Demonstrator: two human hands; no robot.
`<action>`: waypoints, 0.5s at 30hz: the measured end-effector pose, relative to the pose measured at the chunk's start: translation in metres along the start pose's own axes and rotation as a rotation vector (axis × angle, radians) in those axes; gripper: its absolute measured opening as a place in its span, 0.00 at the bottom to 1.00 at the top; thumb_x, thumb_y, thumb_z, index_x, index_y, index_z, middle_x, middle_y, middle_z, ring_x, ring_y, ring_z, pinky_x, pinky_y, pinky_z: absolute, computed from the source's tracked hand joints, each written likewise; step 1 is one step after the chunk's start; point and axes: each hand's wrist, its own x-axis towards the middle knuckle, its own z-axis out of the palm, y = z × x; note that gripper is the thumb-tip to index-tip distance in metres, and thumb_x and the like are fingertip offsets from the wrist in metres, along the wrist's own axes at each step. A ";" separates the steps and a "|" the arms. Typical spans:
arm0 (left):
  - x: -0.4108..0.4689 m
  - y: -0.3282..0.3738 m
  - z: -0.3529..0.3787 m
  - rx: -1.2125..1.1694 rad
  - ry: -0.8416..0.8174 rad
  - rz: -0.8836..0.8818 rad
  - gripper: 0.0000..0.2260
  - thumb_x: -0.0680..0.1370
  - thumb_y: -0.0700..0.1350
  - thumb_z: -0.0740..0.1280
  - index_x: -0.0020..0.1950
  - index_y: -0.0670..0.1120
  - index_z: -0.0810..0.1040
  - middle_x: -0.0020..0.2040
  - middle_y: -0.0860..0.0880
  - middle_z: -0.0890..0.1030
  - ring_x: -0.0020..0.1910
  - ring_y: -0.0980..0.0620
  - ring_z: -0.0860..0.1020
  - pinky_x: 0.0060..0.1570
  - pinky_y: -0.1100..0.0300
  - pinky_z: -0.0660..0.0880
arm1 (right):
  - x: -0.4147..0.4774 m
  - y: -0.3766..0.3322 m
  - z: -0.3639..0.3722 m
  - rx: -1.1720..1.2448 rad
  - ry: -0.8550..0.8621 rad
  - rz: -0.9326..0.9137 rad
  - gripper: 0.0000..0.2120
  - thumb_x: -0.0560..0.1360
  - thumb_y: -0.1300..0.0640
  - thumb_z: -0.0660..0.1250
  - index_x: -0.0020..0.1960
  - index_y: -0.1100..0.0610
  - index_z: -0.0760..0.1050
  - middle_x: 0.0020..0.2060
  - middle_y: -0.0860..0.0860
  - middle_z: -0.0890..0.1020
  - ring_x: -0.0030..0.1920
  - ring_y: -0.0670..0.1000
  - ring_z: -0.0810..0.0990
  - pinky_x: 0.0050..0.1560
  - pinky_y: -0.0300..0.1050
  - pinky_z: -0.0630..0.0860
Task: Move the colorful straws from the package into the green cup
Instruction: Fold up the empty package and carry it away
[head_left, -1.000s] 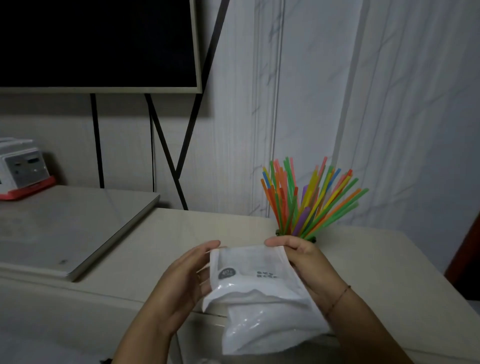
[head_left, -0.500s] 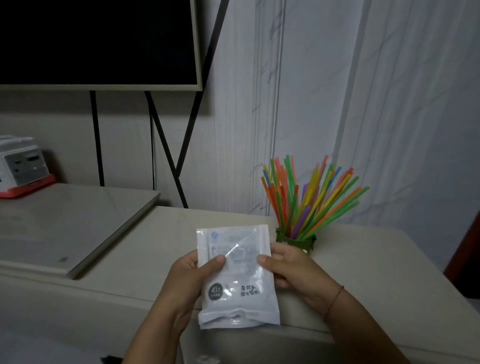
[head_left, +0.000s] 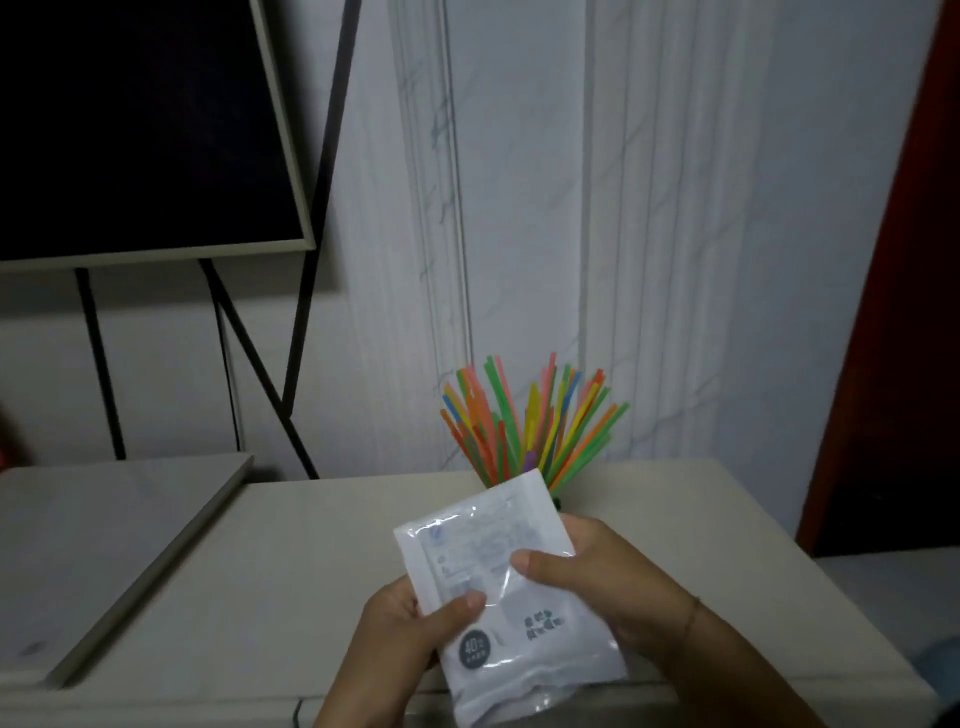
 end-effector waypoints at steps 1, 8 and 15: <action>0.001 -0.001 0.013 -0.004 -0.027 0.001 0.16 0.62 0.36 0.76 0.50 0.38 0.85 0.46 0.36 0.85 0.44 0.40 0.85 0.36 0.57 0.80 | -0.009 0.001 -0.012 0.008 0.032 0.000 0.14 0.72 0.65 0.68 0.57 0.63 0.78 0.53 0.63 0.83 0.54 0.65 0.81 0.57 0.61 0.75; 0.015 -0.016 0.114 0.059 -0.149 -0.019 0.13 0.71 0.31 0.71 0.54 0.39 0.82 0.46 0.40 0.86 0.42 0.44 0.85 0.38 0.57 0.81 | -0.066 0.011 -0.104 0.018 0.166 0.029 0.14 0.74 0.58 0.68 0.59 0.53 0.76 0.52 0.54 0.85 0.51 0.56 0.84 0.47 0.50 0.82; 0.039 -0.027 0.221 0.140 -0.363 -0.084 0.12 0.72 0.35 0.72 0.55 0.42 0.82 0.46 0.44 0.87 0.43 0.46 0.86 0.36 0.59 0.80 | -0.133 0.031 -0.193 0.068 0.454 0.025 0.18 0.70 0.57 0.70 0.59 0.61 0.78 0.51 0.58 0.85 0.51 0.59 0.83 0.50 0.53 0.81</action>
